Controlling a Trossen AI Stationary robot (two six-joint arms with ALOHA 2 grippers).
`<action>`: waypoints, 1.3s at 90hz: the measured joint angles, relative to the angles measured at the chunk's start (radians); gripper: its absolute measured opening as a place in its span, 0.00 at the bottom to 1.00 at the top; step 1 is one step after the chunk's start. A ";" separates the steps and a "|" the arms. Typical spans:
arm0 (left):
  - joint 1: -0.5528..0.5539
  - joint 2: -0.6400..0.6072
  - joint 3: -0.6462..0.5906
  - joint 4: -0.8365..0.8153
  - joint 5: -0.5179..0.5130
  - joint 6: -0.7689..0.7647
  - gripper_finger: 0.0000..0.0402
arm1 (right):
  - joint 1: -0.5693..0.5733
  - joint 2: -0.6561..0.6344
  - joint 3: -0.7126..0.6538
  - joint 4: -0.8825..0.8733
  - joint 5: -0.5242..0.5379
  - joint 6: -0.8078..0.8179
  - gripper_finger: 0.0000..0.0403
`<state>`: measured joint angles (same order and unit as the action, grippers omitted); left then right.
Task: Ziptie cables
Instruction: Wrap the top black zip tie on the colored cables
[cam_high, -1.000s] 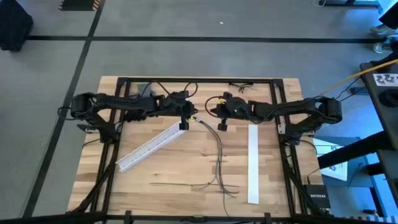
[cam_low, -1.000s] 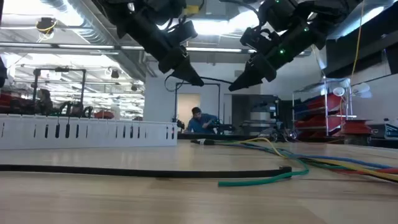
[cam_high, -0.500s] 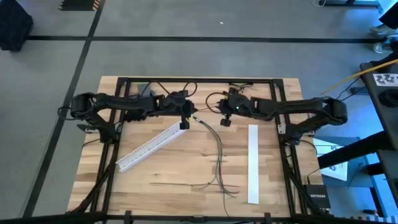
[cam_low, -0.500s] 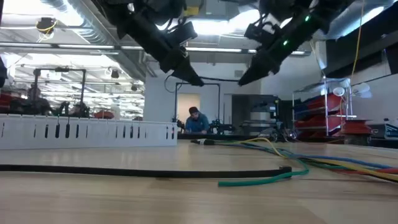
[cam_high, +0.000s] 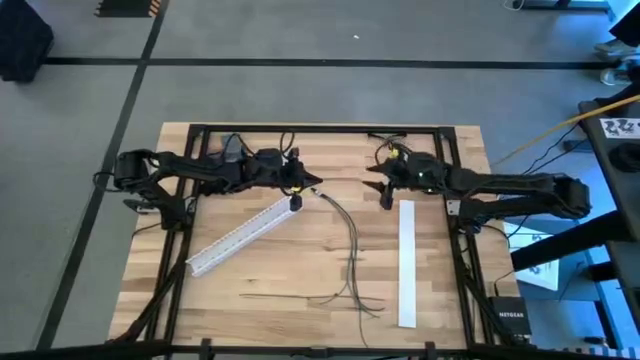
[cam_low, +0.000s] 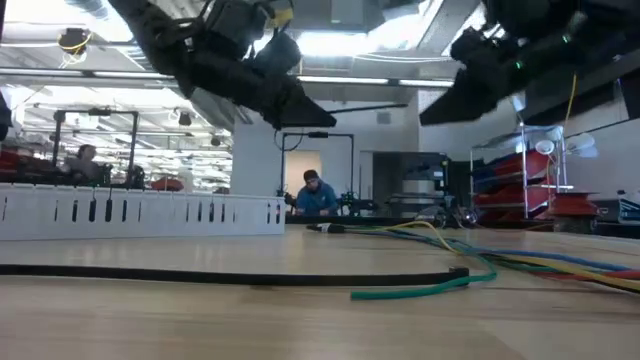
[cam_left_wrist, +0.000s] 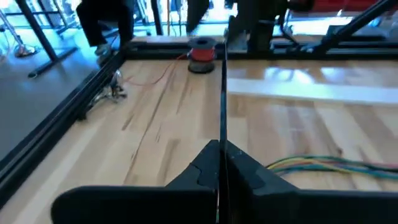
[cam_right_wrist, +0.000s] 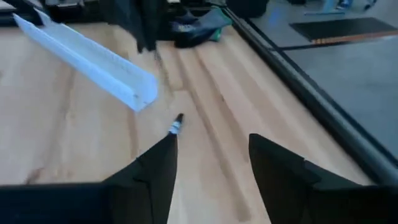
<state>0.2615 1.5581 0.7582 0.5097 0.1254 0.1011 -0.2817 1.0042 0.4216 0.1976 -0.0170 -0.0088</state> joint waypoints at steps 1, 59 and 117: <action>0.000 0.000 0.000 0.005 0.002 -0.007 0.00 | 0.000 0.004 -0.009 0.025 -0.003 0.008 0.48; -0.038 0.000 0.000 0.208 0.015 -0.120 0.00 | 0.001 0.387 -0.018 0.760 -0.206 0.113 0.48; -0.039 0.000 0.000 0.225 -0.008 -0.146 0.00 | 0.000 0.403 0.093 0.772 -0.248 0.005 0.43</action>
<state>0.2227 1.5585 0.7586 0.7347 0.1173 -0.0452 -0.2813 1.4075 0.5144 0.9692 -0.2653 -0.0043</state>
